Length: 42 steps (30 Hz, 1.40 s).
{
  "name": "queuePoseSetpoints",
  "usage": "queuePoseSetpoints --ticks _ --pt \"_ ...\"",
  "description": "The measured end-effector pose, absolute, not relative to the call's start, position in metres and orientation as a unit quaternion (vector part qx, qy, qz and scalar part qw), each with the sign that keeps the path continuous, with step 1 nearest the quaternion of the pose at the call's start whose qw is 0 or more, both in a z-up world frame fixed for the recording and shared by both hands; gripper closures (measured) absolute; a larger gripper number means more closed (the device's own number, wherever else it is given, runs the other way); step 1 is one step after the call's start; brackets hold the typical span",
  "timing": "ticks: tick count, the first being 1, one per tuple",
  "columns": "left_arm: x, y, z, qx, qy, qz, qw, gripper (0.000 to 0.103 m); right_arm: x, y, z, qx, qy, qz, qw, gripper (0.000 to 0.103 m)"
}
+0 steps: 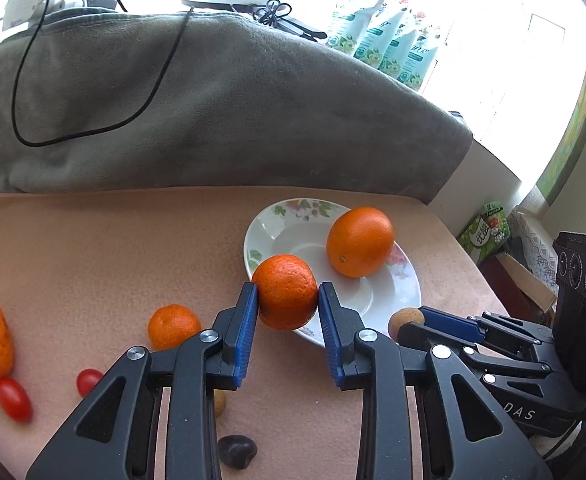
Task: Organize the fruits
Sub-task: 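Release the kiwi onto the plate with the right gripper while the left gripper releases the tangerine there, then move the left gripper back to the red tomato beside the big orange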
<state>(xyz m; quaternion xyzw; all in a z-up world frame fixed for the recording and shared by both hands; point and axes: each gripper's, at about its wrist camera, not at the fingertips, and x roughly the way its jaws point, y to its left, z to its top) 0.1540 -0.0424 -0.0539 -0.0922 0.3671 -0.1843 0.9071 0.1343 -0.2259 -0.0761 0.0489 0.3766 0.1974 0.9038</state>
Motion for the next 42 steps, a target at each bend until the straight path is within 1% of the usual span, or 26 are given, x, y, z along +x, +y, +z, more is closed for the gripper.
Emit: queuePoseSetpoints --ticks 16,17,18,19,20,21,22,23,24,25,26,27,28,31,33,42 --pt "0.173 -0.057 -0.059 -0.085 0.382 -0.186 0.901 0.073 0.14 -0.222 -0.081 0.04 0.379 0.195 0.904 0.071" --pt "0.173 -0.056 -0.058 -0.085 0.381 -0.186 0.902 0.073 0.14 -0.222 -0.081 0.04 0.379 0.194 0.904 0.065" --pt "0.173 -0.057 -0.057 -0.085 0.38 -0.186 0.902 0.072 0.14 -0.222 -0.081 0.039 0.379 0.193 0.904 0.05" --pt "0.173 -0.057 -0.056 -0.084 0.378 -0.186 0.903 0.071 0.139 -0.222 -0.081 0.038 0.377 0.191 0.906 0.044" --pt "0.172 -0.057 -0.054 -0.084 0.376 -0.185 0.904 0.063 0.138 -0.222 -0.08 0.036 0.373 0.191 0.907 0.036" --pt "0.172 -0.056 -0.052 -0.084 0.373 -0.185 0.905 0.057 0.137 -0.222 -0.079 0.034 0.37 0.191 0.909 0.035" --pt "0.171 -0.056 -0.051 -0.084 0.371 -0.186 0.906 0.055 0.137 -0.221 -0.078 0.031 0.368 0.191 0.91 0.035" --pt "0.171 -0.056 -0.049 -0.084 0.37 -0.185 0.906 0.048 0.136 -0.22 -0.077 0.029 0.366 0.191 0.91 0.035" --pt "0.171 -0.056 -0.048 -0.083 0.369 -0.184 0.907 0.04 0.136 -0.22 -0.076 0.026 0.364 0.19 0.911 0.033" --pt "0.171 -0.055 -0.048 -0.084 0.368 -0.182 0.908 0.035 0.136 -0.219 -0.076 0.024 0.364 0.19 0.912 0.03" --pt "0.171 -0.055 -0.047 -0.085 0.367 -0.18 0.908 0.032 0.135 -0.219 -0.076 0.023 0.364 0.191 0.911 0.026" --pt "0.171 -0.055 -0.047 -0.086 0.367 -0.179 0.909 0.032 0.135 -0.218 -0.076 0.023 0.363 0.191 0.912 0.023" --pt "0.171 -0.055 -0.046 -0.085 0.367 -0.178 0.909 0.032 0.134 -0.218 -0.076 0.023 0.362 0.191 0.912 0.022" --pt "0.17 -0.054 -0.045 -0.082 0.37 -0.171 0.91 0.026 0.132 -0.218 -0.075 0.025 0.36 0.194 0.912 0.02" --pt "0.17 -0.052 -0.044 -0.082 0.371 -0.167 0.91 0.025 0.132 -0.218 -0.074 0.025 0.36 0.193 0.912 0.017" --pt "0.161 -0.023 -0.03 -0.093 0.361 -0.153 0.915 0.024 0.125 -0.22 -0.067 0.031 0.357 0.198 0.912 0.017"
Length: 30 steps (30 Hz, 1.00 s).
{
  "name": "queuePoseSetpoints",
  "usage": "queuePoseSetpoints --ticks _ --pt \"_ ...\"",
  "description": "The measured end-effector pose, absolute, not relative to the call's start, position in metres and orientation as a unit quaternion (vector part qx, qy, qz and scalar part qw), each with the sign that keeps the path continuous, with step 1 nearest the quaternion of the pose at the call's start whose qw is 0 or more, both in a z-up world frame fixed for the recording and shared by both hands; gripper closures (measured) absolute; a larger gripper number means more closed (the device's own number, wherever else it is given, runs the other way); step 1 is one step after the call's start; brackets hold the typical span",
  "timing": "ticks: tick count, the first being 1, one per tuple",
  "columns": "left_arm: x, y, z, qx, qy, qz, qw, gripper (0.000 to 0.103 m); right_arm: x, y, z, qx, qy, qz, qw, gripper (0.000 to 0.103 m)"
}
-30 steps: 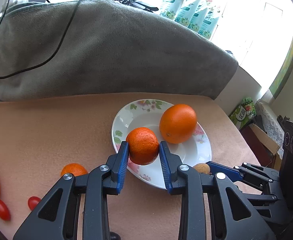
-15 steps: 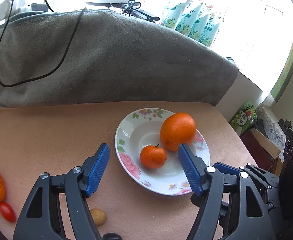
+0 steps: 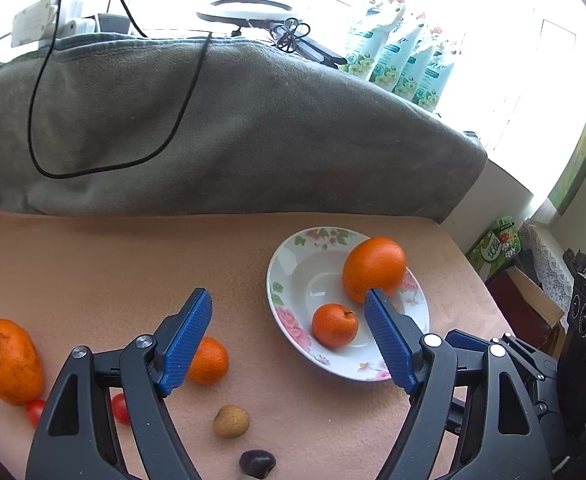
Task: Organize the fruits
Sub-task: 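Move the left gripper back to the red tomato beside the big orange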
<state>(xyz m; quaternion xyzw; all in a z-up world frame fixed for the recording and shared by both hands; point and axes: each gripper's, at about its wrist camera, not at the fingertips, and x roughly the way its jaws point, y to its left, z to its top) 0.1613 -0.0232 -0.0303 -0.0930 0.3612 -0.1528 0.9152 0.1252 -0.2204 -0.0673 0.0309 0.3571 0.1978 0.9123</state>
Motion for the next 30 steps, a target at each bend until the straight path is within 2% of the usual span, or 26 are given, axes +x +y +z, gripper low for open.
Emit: queuePoseSetpoints --ticks 9,30 --pt "0.143 0.013 -0.012 -0.089 0.334 -0.112 0.932 0.024 0.12 -0.216 -0.063 0.045 0.357 0.215 0.908 0.017" --pt "0.065 0.121 -0.028 -0.131 0.327 0.02 0.936 0.024 0.115 -0.191 -0.065 0.043 0.368 0.252 0.894 0.017"
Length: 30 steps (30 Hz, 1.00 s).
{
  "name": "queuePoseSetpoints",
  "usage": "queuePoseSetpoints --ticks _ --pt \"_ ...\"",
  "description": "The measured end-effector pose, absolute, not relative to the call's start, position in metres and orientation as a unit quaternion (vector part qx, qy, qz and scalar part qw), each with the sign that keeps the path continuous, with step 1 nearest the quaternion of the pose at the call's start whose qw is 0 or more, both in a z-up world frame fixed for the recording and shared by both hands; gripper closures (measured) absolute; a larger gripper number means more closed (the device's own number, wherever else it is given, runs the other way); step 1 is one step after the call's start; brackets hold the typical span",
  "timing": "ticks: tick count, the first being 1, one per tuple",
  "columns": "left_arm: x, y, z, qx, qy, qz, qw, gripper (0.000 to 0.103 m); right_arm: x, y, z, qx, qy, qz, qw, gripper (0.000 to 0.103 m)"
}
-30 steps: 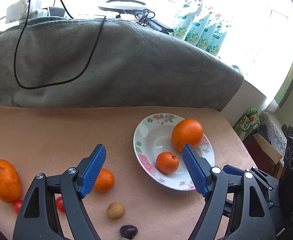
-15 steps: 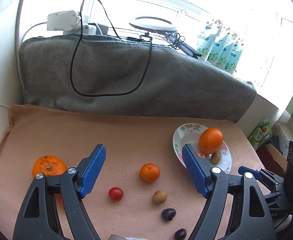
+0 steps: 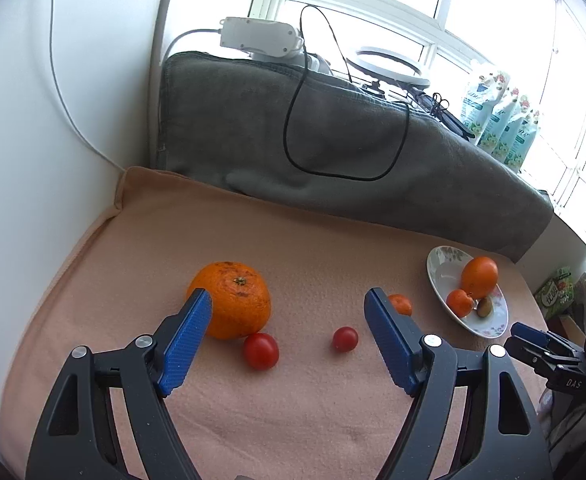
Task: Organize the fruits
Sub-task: 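Move the left gripper back to the red tomato beside the big orange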
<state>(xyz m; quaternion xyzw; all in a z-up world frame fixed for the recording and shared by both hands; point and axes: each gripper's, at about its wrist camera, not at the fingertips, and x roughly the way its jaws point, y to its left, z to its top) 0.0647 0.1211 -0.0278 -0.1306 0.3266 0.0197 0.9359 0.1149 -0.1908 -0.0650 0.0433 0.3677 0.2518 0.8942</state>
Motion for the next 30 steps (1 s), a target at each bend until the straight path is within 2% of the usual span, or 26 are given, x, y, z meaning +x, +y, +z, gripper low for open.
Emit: queuePoseSetpoints --ticks 10,15,24,28,30 --pt "0.052 0.134 -0.062 -0.166 0.35 0.023 0.922 0.025 0.113 -0.168 -0.073 0.029 0.381 0.272 0.883 0.017" --pt "0.056 0.132 -0.078 -0.172 0.369 0.015 0.913 0.033 0.112 -0.16 -0.078 0.02 0.389 0.277 0.878 0.017" --pt "0.064 0.136 -0.095 -0.185 0.384 0.012 0.904 0.043 0.116 -0.144 -0.086 0.01 0.402 0.286 0.87 0.017" --pt "0.068 0.139 -0.101 -0.194 0.39 0.008 0.9 0.047 0.123 -0.134 -0.088 0.007 0.409 0.295 0.863 0.025" --pt "0.069 0.14 -0.101 -0.195 0.39 0.006 0.9 0.05 0.126 -0.128 -0.089 0.004 0.411 0.298 0.861 0.026"
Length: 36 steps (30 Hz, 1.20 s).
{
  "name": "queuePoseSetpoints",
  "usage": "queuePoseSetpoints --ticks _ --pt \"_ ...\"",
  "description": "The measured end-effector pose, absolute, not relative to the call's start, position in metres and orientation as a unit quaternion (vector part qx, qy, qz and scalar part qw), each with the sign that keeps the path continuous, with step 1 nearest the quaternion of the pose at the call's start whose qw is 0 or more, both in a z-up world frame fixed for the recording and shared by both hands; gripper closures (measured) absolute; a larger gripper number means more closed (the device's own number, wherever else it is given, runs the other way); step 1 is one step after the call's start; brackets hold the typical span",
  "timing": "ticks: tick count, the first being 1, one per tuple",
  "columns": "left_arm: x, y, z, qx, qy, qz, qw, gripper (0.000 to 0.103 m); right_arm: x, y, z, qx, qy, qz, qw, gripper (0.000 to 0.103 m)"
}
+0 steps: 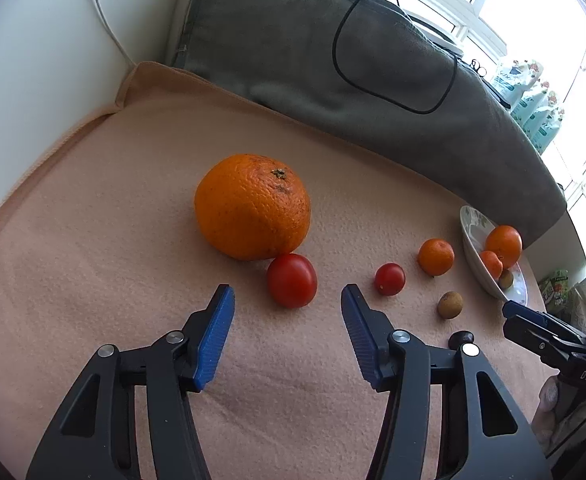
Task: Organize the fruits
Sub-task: 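Move the left gripper back to the red tomato beside the big orange, then close the left gripper on the red tomato while the right gripper grasps a kiwi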
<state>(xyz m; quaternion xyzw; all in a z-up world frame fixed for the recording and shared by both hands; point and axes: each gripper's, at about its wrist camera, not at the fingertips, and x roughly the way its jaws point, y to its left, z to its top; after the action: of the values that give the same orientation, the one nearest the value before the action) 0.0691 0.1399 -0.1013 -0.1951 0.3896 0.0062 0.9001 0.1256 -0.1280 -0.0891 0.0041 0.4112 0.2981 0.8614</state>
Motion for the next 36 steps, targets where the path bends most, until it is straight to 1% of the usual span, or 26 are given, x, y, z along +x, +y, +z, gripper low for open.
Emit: queuePoseSetpoints --ticks 3,8,10,14,16,17,19,24,26,28,32,36 --pt "0.072 0.141 -0.102 -0.196 0.391 0.003 0.899 0.053 0.13 -0.118 -0.091 -0.002 0.416 0.304 0.857 0.034" --pt "0.079 0.14 -0.103 -0.191 0.393 -0.002 0.899 0.055 0.141 -0.105 -0.096 -0.009 0.427 0.309 0.85 0.041" --pt "0.083 0.139 -0.104 -0.188 0.396 -0.001 0.899 0.059 0.144 -0.101 -0.098 -0.013 0.431 0.31 0.847 0.05" --pt "0.089 0.138 -0.108 -0.186 0.403 0.001 0.896 0.061 0.149 -0.096 -0.103 -0.02 0.438 0.309 0.844 0.052" --pt "0.091 0.137 -0.11 -0.183 0.407 0.0 0.895 0.063 0.15 -0.096 -0.105 -0.022 0.44 0.309 0.843 0.052" --pt "0.091 0.136 -0.112 -0.182 0.408 0.0 0.895 0.066 0.151 -0.095 -0.106 -0.024 0.441 0.309 0.842 0.053" --pt "0.092 0.136 -0.113 -0.181 0.411 0.0 0.894 0.067 0.153 -0.095 -0.107 -0.025 0.444 0.308 0.841 0.056" --pt "0.092 0.138 -0.115 -0.188 0.41 -0.001 0.892 0.072 0.157 -0.094 -0.11 -0.023 0.449 0.307 0.839 0.059" --pt "0.093 0.137 -0.115 -0.187 0.409 -0.003 0.893 0.074 0.159 -0.093 -0.111 -0.024 0.452 0.306 0.837 0.062" --pt "0.093 0.136 -0.114 -0.186 0.408 -0.003 0.894 0.074 0.161 -0.089 -0.113 -0.024 0.455 0.307 0.836 0.068" --pt "0.093 0.137 -0.115 -0.188 0.406 -0.004 0.894 0.074 0.161 -0.087 -0.114 -0.025 0.455 0.306 0.836 0.073" --pt "0.092 0.137 -0.114 -0.189 0.404 -0.005 0.895 0.074 0.16 -0.088 -0.114 -0.015 0.454 0.306 0.836 0.073"
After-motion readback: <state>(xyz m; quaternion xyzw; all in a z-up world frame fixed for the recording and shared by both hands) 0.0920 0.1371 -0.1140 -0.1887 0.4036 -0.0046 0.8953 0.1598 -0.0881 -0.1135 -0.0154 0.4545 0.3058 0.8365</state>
